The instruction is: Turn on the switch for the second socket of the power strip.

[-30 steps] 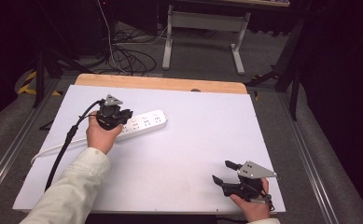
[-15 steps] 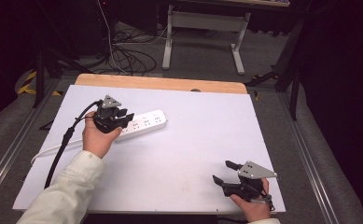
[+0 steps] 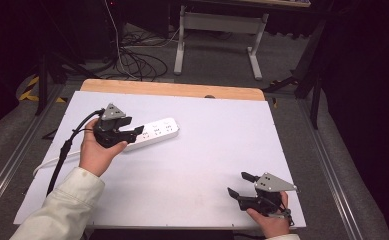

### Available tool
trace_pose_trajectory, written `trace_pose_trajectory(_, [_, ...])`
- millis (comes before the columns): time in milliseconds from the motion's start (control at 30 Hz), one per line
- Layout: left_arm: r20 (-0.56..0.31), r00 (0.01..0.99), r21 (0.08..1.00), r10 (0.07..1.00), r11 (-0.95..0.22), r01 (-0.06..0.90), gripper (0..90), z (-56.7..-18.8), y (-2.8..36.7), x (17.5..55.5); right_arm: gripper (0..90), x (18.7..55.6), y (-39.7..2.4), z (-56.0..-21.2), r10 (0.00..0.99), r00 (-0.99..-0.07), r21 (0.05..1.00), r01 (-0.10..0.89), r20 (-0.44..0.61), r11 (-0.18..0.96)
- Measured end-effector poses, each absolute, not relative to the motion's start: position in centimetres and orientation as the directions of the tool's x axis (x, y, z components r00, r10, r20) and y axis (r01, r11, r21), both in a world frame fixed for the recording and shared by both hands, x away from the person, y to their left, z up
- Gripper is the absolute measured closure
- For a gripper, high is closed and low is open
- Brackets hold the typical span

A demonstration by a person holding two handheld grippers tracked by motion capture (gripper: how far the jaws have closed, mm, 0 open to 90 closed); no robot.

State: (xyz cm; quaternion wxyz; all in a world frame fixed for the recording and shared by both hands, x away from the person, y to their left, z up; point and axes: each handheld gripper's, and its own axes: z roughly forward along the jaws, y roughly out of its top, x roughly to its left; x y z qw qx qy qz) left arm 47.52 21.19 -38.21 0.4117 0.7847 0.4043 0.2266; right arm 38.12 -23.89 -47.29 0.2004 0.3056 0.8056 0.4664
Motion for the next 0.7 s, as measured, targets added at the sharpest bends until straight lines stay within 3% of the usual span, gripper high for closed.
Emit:
trace_pose_trajectory(300, [0.016,0.616,0.852,0.788,-0.333,0.404,35.0,-36.9,21.8,44.4,27.6,38.1,-23.8,-47.3,0.677,-0.735,0.874,0.302,-0.041,0.380])
trace_pose_trajectory(500, [0.020,0.652,0.878,0.758,-0.325,0.352,32.1,-36.7,22.6,42.4,27.6,38.0,-23.8,-47.2,0.679,-0.733,0.875,0.302,-0.040,0.378])
trace_pose_trajectory(700, [-0.030,0.693,0.899,0.720,-0.283,0.333,32.1,-37.5,23.9,40.6,27.6,38.0,-23.8,-47.2,0.679,-0.733,0.875,0.303,-0.040,0.379])
